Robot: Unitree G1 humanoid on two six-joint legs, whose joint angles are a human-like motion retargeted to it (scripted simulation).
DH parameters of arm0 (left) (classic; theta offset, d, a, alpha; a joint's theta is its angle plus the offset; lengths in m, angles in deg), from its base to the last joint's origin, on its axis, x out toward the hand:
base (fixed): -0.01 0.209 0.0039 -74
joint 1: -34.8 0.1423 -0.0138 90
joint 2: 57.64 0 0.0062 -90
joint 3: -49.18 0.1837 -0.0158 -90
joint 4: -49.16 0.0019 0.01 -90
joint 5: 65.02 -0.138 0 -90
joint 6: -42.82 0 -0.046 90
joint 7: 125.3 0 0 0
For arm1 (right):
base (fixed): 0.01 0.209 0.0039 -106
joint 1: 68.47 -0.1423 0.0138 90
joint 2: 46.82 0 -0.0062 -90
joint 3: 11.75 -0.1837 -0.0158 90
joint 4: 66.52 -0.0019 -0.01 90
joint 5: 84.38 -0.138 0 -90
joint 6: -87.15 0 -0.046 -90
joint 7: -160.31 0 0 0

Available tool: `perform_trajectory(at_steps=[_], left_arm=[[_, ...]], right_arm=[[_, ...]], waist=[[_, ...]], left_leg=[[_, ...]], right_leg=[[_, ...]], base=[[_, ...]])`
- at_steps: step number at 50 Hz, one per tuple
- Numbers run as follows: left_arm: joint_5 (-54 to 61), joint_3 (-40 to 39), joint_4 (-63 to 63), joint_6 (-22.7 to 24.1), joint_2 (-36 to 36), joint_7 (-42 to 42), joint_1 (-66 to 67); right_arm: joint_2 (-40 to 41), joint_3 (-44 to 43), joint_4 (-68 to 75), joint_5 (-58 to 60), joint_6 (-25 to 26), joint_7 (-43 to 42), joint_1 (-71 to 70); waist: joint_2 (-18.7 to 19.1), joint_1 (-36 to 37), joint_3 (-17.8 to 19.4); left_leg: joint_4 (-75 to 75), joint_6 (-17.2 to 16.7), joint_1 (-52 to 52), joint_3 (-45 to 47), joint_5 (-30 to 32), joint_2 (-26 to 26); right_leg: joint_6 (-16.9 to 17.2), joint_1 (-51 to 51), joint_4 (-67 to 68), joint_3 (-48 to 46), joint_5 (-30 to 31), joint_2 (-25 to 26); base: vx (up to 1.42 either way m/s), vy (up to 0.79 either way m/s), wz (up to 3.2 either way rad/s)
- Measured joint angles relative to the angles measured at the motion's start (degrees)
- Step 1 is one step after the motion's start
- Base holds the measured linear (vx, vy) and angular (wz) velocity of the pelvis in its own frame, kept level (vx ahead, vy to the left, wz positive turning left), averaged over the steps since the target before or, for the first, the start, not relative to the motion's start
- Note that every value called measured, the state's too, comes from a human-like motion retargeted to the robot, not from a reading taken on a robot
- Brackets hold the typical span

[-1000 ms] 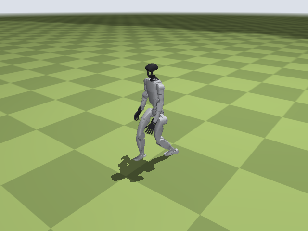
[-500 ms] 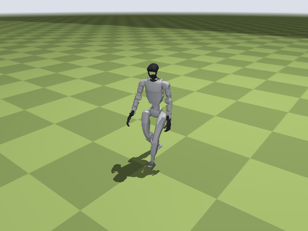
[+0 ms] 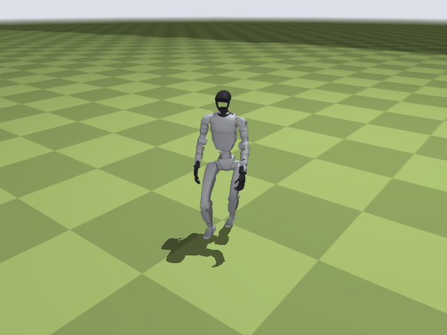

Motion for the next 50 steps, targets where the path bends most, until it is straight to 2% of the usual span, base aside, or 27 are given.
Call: perform_trajectory(at_steps=[3,5,7,10,12,13,16,18,20,23,26,30,33,35,36,37,40,42,43,45,46,47,48,50], left_arm=[[-1.58,0.93,-1.12,0.77,0.40,-0.37,-0.61],[-3.10,1.40,-1.12,0.86,0.56,-0.98,-0.68],[-4.08,1.70,-0.27,0.66,1.15,-1.50,1.31],[-6.01,1.81,2.58,-0.08,2.23,-2.95,6.03],[-7.06,1.94,5.66,-0.67,2.96,-4.26,10.36],[-7.62,1.97,7.51,-0.71,3.44,-5.20,12.79],[-9.29,2.42,10.73,-1.14,3.87,-7.40,18.67],[-10.05,2.57,10.92,-1.51,3.64,-8.40,20.95],[-10.16,2.61,10.45,-1.55,3.75,-8.44,22.46],[-9.36,1.90,8.12,-1.38,3.10,-8.07,22.35],[-7.98,0.64,5.19,-0.97,2.23,-6.99,21.33],[-7.12,-0.21,3.42,-0.31,2.54,-5.29,20.39],[-7.64,-0.19,3.73,-0.26,2.94,-4.51,18.95],[-8.06,0.16,3.87,-0.31,3.28,-4.21,18.79],[-8.08,0.01,4.26,-0.48,3.16,-4.15,17.97],[-8.08,-0.04,4.57,-0.63,3.18,-4.07,17.48],[-7.43,0.21,5.32,-1.05,3.84,-3.76,17.73],[-5.98,0.25,6.61,-1.57,3.79,-4.07,17.36],[-4.44,0.30,7.95,-1.93,3.09,-4.78,16.46],[-2.54,0.02,9.00,-2.42,2.48,-5.51,15.56],[-2.05,-0.24,8.93,-2.60,2.12,-5.70,14.97],[-1.61,-0.48,8.76,-2.78,1.72,-5.83,14.29],[-1.26,-0.69,8.42,-2.95,1.26,-5.85,13.46],[-0.88,-0.61,7.57,-2.96,0.96,-5.21,12.61]], right_arm=[[0.09,-0.37,0.41,0.37,0.21,-0.19,0.05],[-0.04,-1.32,0.85,0.80,0.32,-0.03,-0.68],[0.15,-1.76,1.20,1.05,0.34,-0.33,-0.41],[0.26,-3.05,2.36,1.31,0.23,-0.94,-0.05],[0.00,-3.59,3.18,1.15,-0.07,-1.51,0.51],[-0.48,-3.57,3.54,0.84,-0.41,-1.80,0.99],[-1.53,-3.76,2.52,-0.83,-1.27,-2.77,2.04],[-2.39,-4.12,1.16,-1.44,-1.75,-3.51,2.19],[-2.80,-4.17,0.09,-1.50,-2.13,-4.55,2.43],[-3.48,-4.07,-1.75,-1.32,-2.29,-5.67,1.32],[-3.81,-4.00,-3.55,-0.93,-2.51,-5.94,-1.10],[-3.48,-2.90,-5.91,-0.18,-3.09,-5.78,-3.63],[-3.25,-1.60,-7.27,1.48,-2.97,-5.32,-5.12],[-2.78,-0.71,-7.64,2.48,-2.96,-4.97,-5.00],[-2.65,-0.44,-7.74,3.09,-2.81,-4.54,-5.35],[-2.42,-0.16,-7.74,3.57,-2.70,-4.25,-5.38],[-1.21,0.85,-6.84,4.49,-2.38,-4.02,-3.29],[-0.26,1.48,-5.28,5.14,-1.84,-3.05,-1.46],[0.46,1.80,-3.97,5.42,-1.50,-1.69,-0.79],[1.44,2.61,-1.93,5.43,-0.62,0.78,0.67],[1.68,2.99,-1.18,5.42,-0.19,1.86,1.04],[1.85,3.32,-0.52,5.45,0.19,2.81,1.33],[1.89,3.57,-0.07,5.60,0.49,3.49,1.45],[2.09,3.94,0.35,5.98,0.71,3.90,2.66]], waist=[[1.57,1.42,-0.80],[4.43,2.67,-2.76],[4.93,3.09,-2.89],[6.82,3.23,-3.40],[9.54,3.15,-3.55],[12.33,3.06,-3.56],[17.99,3.51,-3.58],[19.76,4.41,-3.78],[20.19,5.76,-3.71],[19.42,8.14,-4.14],[16.42,9.68,-2.78],[13.39,10.58,-0.62],[10.61,9.45,-0.25],[10.08,8.95,-0.29],[8.15,8.63,-0.61],[6.76,8.36,-0.87],[5.29,8.12,-1.79],[2.47,7.73,-2.57],[-1.48,7.25,-2.67],[-6.14,5.73,-3.10],[-7.35,4.91,-3.24],[-8.34,4.12,-3.33],[-8.86,3.39,-3.32],[-9.52,1.71,-3.32]], left_leg=[[4.33,-0.82,0.00,-0.66,-3.63,1.30],[8.07,-1.80,-1.64,-1.24,-7.04,4.51],[12.50,-2.78,-1.71,-0.57,-8.31,5.16],[20.63,-4.62,-1.34,-1.27,-9.22,7.09],[27.80,-7.75,-1.47,-3.13,-6.40,9.09],[32.23,-10.56,-1.60,-4.54,-3.85,11.37],[47.59,-19.23,-6.65,-5.03,10.73,17.32],[56.99,-21.88,-12.57,-3.76,18.98,20.58],[65.06,-20.18,-18.49,-1.81,18.73,24.34],[69.88,-13.82,-29.54,0.61,10.25,29.02],[63.62,-9.82,-36.46,3.36,2.96,28.65],[45.36,-9.77,-40.71,5.05,-1.02,25.53],[27.14,-11.08,-41.12,4.78,-0.17,20.83],[23.75,-11.40,-43.40,3.97,-1.22,19.37],[18.63,-10.95,-41.59,4.72,0.70,17.54],[16.19,-10.55,-40.74,5.20,2.29,16.09],[25.37,-9.40,-43.29,5.34,4.98,13.92],[29.16,-7.87,-42.77,6.64,7.04,10.77],[26.46,-6.63,-40.19,8.72,9.01,7.12],[24.13,-4.13,-37.23,10.63,9.70,1.89],[23.08,-3.05,-35.60,10.89,9.19,0.43],[21.94,-2.13,-33.83,10.99,8.65,-0.81],[20.62,-1.50,-31.77,10.78,8.00,-1.60],[21.73,-0.75,-29.21,10.73,5.43,-3.11]], right_leg=[[2.72,-3.27,-12.13,-0.49,0.04,3.84],[3.21,-1.90,-24.16,-3.01,3.29,7.64],[3.06,-3.37,-21.14,-3.45,4.32,8.10],[1.13,-3.92,-13.77,-4.62,6.81,9.59],[-0.86,-2.70,-10.08,-5.81,8.45,12.31],[-2.18,-0.53,-10.69,-7.33,9.28,15.04],[-6.43,4.26,-12.59,-9.70,8.43,21.44],[-8.43,7.20,-14.41,-10.15,6.92,24.00],[-9.47,8.95,-12.80,-10.56,4.20,25.21],[-9.58,13.98,-16.22,-10.15,2.01,26.07],[-9.03,22.41,-21.25,-7.98,-0.78,24.68],[-8.31,31.69,-23.81,-5.27,-5.44,22.75],[-7.56,36.33,-24.77,-3.88,-8.28,20.35],[-7.31,37.24,-21.50,-3.39,-10.26,20.16],[-6.84,37.74,-20.50,-2.61,-11.26,18.18],[-6.45,38.07,-18.89,-2.15,-11.97,16.68],[-5.47,38.12,-9.90,-2.67,-11.81,14.45],[-3.02,37.46,-2.44,-1.06,-8.39,11.92],[-0.38,36.66,2.46,1.13,-5.29,8.51],[4.11,33.12,12.69,3.51,5.49,4.16],[5.27,30.45,17.29,4.31,10.76,2.94],[5.89,27.71,21.54,4.94,14.78,1.78],[5.43,24.82,25.09,5.25,16.31,0.75],[3.51,19.71,30.97,5.31,13.34,-1.70]], base=[[0.59,-0.12,0.12],[0.65,-0.12,0.06],[0.65,-0.10,0.15],[0.70,-0.10,0.20],[0.69,-0.11,0.08],[0.66,-0.11,-0.01],[0.61,-0.08,-0.01],[0.59,-0.07,0.08],[0.60,-0.11,0.16],[0.62,-0.12,0.13],[0.69,-0.09,0.13],[0.72,-0.04,-0.04],[0.72,0.00,0.03],[0.69,0.03,-0.07],[0.75,0.04,-0.13],[0.75,0.04,-0.13],[0.72,0.06,-0.20],[0.76,0.08,0.01],[0.73,0.08,0.25],[0.68,0.08,0.39],[0.66,0.06,0.32],[0.67,0.06,0.17],[0.67,0.06,0.12],[0.68,0.07,0.04]])
